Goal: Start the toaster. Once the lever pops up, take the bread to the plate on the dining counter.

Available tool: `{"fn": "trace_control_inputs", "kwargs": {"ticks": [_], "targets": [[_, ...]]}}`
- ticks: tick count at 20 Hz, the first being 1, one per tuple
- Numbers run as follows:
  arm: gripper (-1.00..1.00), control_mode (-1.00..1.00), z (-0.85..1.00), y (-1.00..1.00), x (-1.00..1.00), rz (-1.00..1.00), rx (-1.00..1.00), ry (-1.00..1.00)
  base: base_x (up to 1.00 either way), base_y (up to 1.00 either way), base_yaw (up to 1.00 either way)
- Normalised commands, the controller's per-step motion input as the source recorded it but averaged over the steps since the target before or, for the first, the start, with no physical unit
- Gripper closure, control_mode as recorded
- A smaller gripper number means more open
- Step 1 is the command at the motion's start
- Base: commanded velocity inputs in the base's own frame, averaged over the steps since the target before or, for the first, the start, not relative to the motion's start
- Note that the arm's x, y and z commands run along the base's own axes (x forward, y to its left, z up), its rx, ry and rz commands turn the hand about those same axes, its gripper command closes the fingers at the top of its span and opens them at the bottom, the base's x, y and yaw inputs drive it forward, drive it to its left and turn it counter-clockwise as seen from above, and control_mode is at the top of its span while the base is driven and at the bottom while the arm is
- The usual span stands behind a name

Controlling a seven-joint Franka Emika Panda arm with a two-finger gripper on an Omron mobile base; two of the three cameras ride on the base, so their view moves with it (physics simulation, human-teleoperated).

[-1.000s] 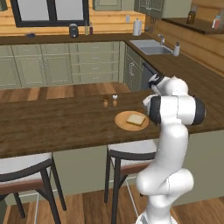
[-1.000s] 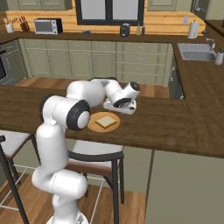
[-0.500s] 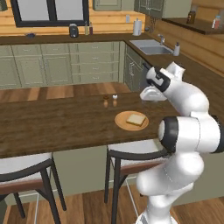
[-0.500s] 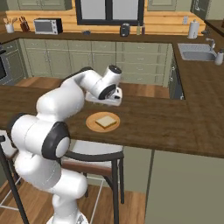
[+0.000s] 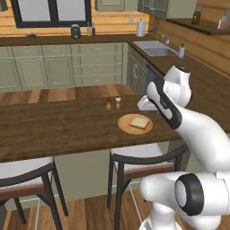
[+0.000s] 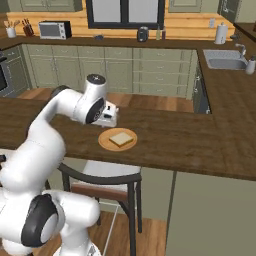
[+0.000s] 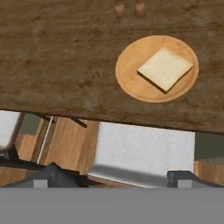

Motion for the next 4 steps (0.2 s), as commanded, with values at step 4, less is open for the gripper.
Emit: {"fn": "trace_control_inputs", "kwargs": {"ticks": [4], "targets": [[-1.0, -1.0, 0.26, 0.07, -1.0, -0.1, 0.0, 0.16, 0.0, 0.0, 0.0]]}}
